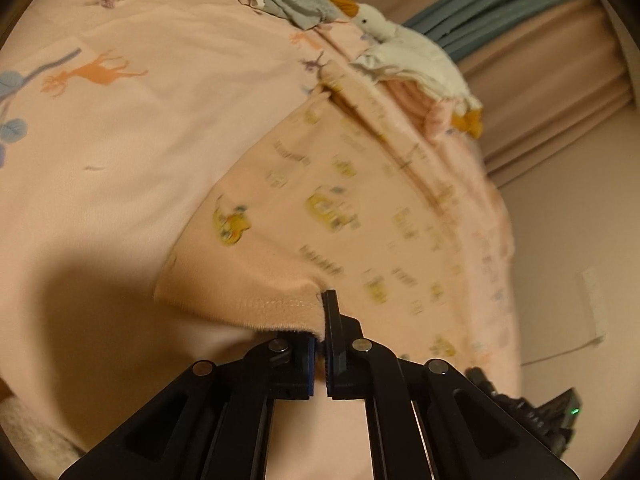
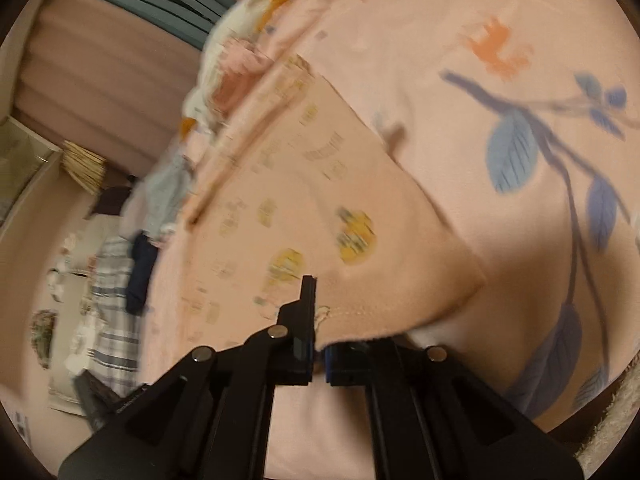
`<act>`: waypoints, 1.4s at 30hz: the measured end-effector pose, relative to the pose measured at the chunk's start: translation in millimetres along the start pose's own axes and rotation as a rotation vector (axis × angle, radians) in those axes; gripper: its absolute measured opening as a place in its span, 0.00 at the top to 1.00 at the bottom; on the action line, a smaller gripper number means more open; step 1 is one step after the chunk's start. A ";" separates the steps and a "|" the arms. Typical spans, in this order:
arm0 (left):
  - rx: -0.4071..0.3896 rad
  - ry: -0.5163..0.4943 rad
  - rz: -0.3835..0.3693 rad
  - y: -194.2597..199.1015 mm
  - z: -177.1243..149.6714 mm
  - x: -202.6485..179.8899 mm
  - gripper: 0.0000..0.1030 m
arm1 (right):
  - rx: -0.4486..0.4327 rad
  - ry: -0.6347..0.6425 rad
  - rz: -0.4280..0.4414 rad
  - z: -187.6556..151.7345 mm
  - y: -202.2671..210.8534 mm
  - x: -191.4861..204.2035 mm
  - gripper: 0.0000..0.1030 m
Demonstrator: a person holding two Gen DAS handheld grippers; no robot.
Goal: Fold small clothes
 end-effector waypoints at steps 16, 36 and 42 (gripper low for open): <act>-0.137 -0.096 -0.081 -68.5 114.9 -91.1 0.97 | -0.076 0.093 0.099 101.0 -63.0 86.0 0.97; 0.098 -0.160 0.080 -264.9 221.2 -83.3 0.94 | 0.191 0.421 -0.136 195.4 -321.0 95.9 0.56; -0.056 -0.340 0.160 -214.8 241.7 -99.8 0.56 | 0.007 0.601 -0.166 221.6 -258.7 136.6 0.32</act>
Point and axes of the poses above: each gripper's, at about its wrist camera, not at the fingertips, and y roughly against the way its jaws point, x to its left, z to its top, the point moved 1 cm from there along -y, roughly the way its jaws point, and after that the axes turned 15 degrees about -x, right-handed, at the moved point
